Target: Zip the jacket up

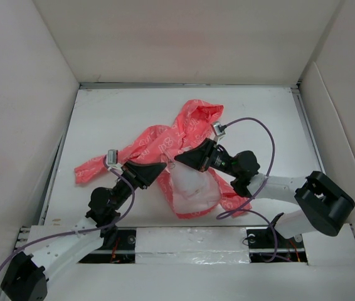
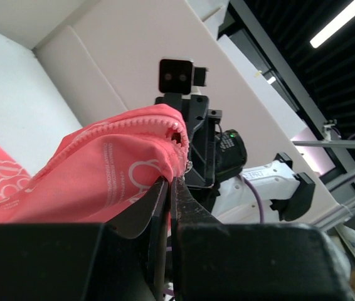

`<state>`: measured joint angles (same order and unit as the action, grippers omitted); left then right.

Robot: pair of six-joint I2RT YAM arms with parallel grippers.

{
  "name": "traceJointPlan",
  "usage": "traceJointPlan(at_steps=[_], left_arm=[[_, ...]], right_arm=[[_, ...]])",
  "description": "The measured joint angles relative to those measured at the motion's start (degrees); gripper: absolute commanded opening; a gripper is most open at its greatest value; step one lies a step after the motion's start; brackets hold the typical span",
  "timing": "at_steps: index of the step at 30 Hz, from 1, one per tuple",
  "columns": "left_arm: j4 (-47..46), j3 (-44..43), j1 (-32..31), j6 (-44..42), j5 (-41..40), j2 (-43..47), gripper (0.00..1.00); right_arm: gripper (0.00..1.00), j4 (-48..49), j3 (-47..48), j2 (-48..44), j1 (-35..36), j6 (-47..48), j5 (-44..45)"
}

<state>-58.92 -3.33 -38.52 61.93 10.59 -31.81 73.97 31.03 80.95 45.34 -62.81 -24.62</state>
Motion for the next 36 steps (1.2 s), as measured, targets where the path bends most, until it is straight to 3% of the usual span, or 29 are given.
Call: traceJointPlan(at_steps=[9,20,27,32,36], left_arm=[[12.3,0.0,0.0,-0.7,-2.6,3.5,0.0],[11.9,0.0,0.0,-2.5,-2.8,6.1,0.0],[24.2,-1.5,0.0,-11.4,-6.3,18.9,0.0],[33.8,-4.0,0.0,-15.1,-11.9,25.8,0.0],[35.6,-12.4,0.0,-17.2,-14.2,14.6,0.0]], right_arm=[[0.0,0.1,0.0,0.1,0.4,1.2,0.7],[0.0,0.1,-1.2,1.8,0.9,0.6,1.4],[0.0,-3.7,-2.0,-6.9,-1.6,-1.4,-0.6],[0.0,-21.7,12.3,-12.3,-3.3,8.6,-0.1],[0.0,-29.7,25.4,-9.0,-3.8,15.6,-0.4]])
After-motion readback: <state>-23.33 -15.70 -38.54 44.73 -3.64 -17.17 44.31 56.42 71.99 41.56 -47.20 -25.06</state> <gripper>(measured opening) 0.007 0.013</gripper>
